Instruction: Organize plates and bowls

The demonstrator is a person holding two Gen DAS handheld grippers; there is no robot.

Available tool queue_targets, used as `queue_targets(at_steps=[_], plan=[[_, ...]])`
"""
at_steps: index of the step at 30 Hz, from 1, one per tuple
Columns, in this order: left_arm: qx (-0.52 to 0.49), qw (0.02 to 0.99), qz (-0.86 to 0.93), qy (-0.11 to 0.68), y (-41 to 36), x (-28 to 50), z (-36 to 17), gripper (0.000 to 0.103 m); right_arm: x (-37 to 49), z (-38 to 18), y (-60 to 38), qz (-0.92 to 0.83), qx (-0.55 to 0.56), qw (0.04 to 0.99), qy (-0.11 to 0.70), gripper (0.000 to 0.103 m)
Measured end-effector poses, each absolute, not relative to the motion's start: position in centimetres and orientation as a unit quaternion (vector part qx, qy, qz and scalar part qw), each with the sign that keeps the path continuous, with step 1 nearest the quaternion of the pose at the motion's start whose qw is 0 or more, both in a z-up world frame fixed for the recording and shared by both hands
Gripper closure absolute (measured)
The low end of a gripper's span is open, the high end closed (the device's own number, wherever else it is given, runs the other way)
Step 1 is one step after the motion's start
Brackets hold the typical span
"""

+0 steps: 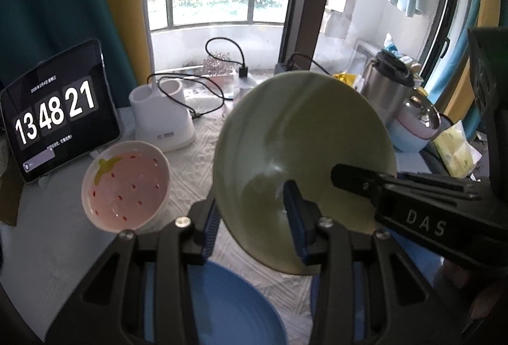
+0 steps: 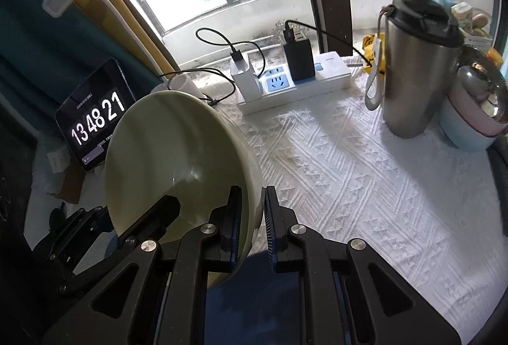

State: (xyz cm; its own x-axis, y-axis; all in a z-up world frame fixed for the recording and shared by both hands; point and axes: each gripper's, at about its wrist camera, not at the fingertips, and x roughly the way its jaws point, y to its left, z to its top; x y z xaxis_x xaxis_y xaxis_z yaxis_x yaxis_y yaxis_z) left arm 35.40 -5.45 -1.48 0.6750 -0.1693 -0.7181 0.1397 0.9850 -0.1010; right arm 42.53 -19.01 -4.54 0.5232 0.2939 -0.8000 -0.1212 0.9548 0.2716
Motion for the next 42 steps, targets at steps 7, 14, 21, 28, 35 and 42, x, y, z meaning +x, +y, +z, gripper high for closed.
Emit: queue_targets(at_steps=[7,14,21,28,35,42], plan=[[-0.016,0.919,-0.089,0.383,-5.9,33.6,-0.3,0.064,40.6,-3.2,-19.5,0.120,0.092,0.874,0.462,0.088],[-0.016,0.921,-0.092,0.379,-6.6,31.8,0.3,0.064,38.7,-2.4,-20.2,0.120,0.098,0.877,0.454,0.088],[-0.011,0.920,-0.099,0.378,-7.7,30.1,0.4,0.064,36.9,-2.1,-21.1,0.117,0.103,0.879,0.451,0.088],[-0.004,0.919,-0.104,0.380,-9.1,28.5,0.2,0.064,35.2,-2.2,-22.4,0.110,0.112,0.877,0.455,0.088],[0.005,0.916,-0.108,0.387,-10.7,27.5,-0.5,0.064,33.9,-2.8,-23.8,0.103,0.118,0.876,0.457,0.088],[0.016,0.909,-0.111,0.401,-12.5,26.9,-1.7,0.064,33.0,-3.9,-25.4,0.096,0.124,0.872,0.463,0.088]])
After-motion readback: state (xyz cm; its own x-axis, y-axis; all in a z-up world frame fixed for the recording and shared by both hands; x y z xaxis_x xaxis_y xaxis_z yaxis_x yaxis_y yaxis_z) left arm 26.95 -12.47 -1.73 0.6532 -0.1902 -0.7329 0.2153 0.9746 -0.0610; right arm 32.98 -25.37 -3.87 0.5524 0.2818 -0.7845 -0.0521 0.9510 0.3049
